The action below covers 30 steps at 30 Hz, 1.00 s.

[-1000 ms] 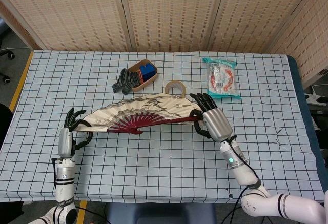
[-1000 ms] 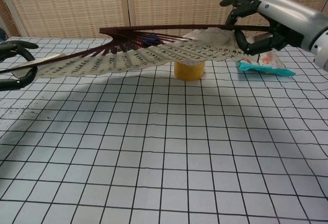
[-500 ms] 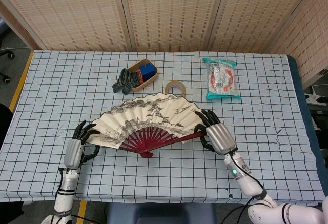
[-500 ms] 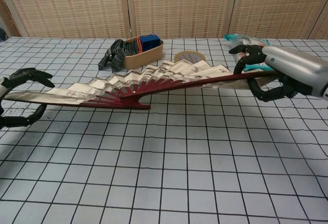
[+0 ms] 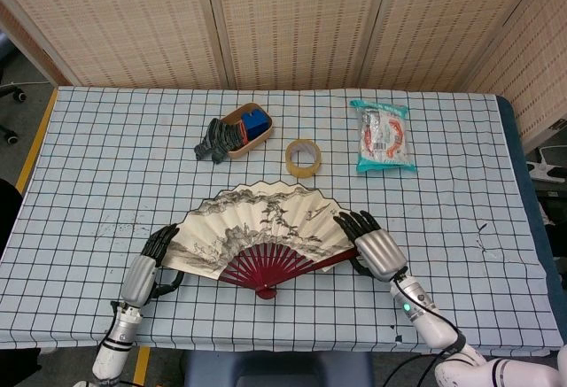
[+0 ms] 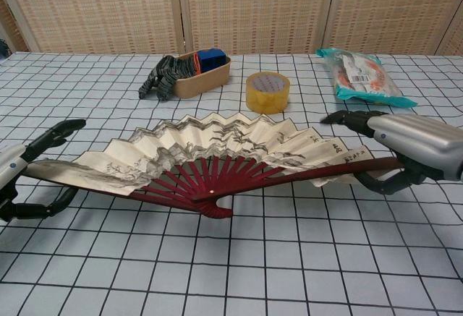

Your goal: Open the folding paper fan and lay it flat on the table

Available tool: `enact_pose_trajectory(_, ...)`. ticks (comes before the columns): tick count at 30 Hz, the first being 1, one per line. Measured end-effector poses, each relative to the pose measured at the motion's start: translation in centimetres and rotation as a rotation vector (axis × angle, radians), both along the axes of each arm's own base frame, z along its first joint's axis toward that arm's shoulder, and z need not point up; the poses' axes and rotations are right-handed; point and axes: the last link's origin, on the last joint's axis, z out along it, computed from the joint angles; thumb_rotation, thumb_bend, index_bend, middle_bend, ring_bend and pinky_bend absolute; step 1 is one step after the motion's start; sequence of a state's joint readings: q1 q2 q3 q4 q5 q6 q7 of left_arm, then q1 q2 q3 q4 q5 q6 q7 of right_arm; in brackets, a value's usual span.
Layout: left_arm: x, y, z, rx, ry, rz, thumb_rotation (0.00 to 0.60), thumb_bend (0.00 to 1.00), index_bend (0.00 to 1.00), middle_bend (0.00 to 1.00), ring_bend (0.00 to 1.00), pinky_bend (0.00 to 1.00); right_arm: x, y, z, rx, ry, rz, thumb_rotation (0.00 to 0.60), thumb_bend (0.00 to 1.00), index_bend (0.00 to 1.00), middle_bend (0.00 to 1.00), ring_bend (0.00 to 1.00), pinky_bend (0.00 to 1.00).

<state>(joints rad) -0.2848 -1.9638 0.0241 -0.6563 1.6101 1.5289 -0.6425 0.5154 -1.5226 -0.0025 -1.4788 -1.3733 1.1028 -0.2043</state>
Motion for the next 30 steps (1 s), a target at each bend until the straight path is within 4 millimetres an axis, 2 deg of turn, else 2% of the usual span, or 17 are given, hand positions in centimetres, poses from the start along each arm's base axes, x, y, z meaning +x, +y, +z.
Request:
enact_pose_trajectory(5, -0.2, -0.2, 0.7, -0.064, -0.019, -0.014, 0.600, 0.43, 0.00, 0.00, 0.00, 0.05, -0.2, 0.5, 0.9, 0.056, 0.049, -0.003, 0.600, 0.12, 0.00, 0.00, 0.00, 0.00)
enact_pose_trajectory(8, -0.8, -0.2, 1.7, -0.104, 0.014, -0.024, 0.600, 0.44, 0.00, 0.00, 0.00, 0.04, -0.5, 0.8, 1.9, 0.066, 0.098, 0.013, 0.600, 0.11, 0.00, 0.00, 0.00, 0.00)
enact_pose_trajectory(14, -2.4, 0.5, 3.6, -0.051, 0.259, -0.043, 0.600, 0.43, 0.00, 0.00, 0.00, 0.01, -1.2, 1.3, 4.5, 0.042, 0.171, 0.027, 0.600, 0.11, 0.00, 0.00, 0.00, 0.00)
enact_pose_trajectory(19, -3.6, 1.1, 7.0, 0.031, 0.488, -0.050, 0.600, 0.43, 0.00, 0.00, 0.00, 0.02, -1.6, 1.5, 5.8, 0.023, 0.163, -0.001, 0.600, 0.11, 0.00, 0.00, 0.00, 0.00)
enact_pose_trajectory(27, -3.1, -0.1, 13.3, -0.027, 0.499, 0.050, 0.600, 0.42, 0.00, 0.00, 0.00, 0.04, -2.0, 2.0, 9.1, -0.093, 0.141, 0.013, 0.600, 0.11, 0.00, 0.00, 0.00, 0.00)
enact_pose_trajectory(30, -2.4, -0.9, 14.0, -0.057, 0.569, 0.118, 0.600, 0.43, 0.00, 0.00, 0.00, 0.08, -2.5, 2.8, 10.5, -0.125, 0.142, 0.011, 0.600, 0.11, 0.00, 0.00, 0.00, 0.00)
